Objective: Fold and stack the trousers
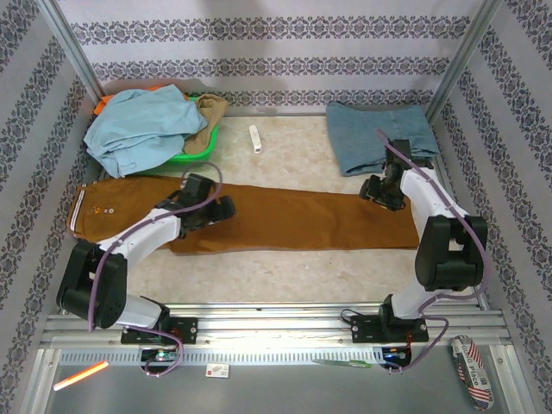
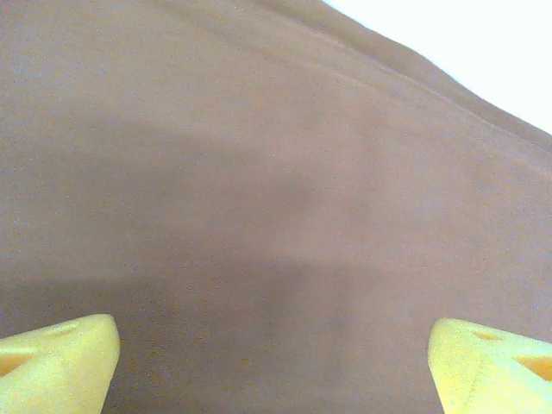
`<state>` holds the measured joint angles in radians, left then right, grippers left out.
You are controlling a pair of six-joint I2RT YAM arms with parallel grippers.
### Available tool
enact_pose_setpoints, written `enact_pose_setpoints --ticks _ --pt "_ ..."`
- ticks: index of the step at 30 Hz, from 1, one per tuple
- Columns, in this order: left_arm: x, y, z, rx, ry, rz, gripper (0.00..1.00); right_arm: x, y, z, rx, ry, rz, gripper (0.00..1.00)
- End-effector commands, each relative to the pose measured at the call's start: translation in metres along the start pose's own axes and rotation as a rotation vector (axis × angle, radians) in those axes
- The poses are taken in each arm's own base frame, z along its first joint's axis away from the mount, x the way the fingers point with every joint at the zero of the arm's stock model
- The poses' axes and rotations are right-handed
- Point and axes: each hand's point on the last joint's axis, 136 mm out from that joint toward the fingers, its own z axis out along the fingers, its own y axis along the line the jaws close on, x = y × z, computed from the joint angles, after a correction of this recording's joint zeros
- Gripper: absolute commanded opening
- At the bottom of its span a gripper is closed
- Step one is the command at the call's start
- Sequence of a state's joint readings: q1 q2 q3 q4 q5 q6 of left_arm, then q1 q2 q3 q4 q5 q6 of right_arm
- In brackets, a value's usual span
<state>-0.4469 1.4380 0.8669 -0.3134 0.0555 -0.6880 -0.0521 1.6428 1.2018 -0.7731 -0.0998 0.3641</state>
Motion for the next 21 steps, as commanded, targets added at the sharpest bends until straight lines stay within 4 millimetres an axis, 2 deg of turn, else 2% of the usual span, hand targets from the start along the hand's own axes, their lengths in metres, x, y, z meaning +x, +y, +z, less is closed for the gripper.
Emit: enact_pose_setpoints --ticks 1,3,5,9,13,18,21 --pt "0.017 -0.029 0.016 -0.044 0.025 0.129 0.92 -0.008 0.003 -0.005 0.012 0.005 -0.043 0.6" --pt "0.025 -0.038 0.034 -0.05 0.06 0.161 0.93 -0.009 0.005 -0.003 0.003 0.022 -0.049 0.6" --pt "0.025 -0.032 0.049 -0.079 0.072 0.178 0.94 -0.009 0.006 -0.002 0.0 0.035 -0.054 0.61" --pt "0.014 0.005 0.063 -0.212 0.075 0.171 0.99 -0.008 -0.009 0.005 0.083 0.058 -0.031 0.61" --pt "0.015 0.029 0.074 -0.22 0.134 0.116 0.99 -0.01 -0.016 0.01 0.14 0.108 -0.038 0.61" --pt "0.023 0.059 0.078 -0.23 0.186 0.004 0.98 -0.016 -0.019 0.01 0.15 0.117 -0.028 0.61" --pt "0.021 0.081 0.075 -0.241 0.194 -0.068 0.98 -0.02 -0.025 0.008 0.133 0.119 0.006 0.61"
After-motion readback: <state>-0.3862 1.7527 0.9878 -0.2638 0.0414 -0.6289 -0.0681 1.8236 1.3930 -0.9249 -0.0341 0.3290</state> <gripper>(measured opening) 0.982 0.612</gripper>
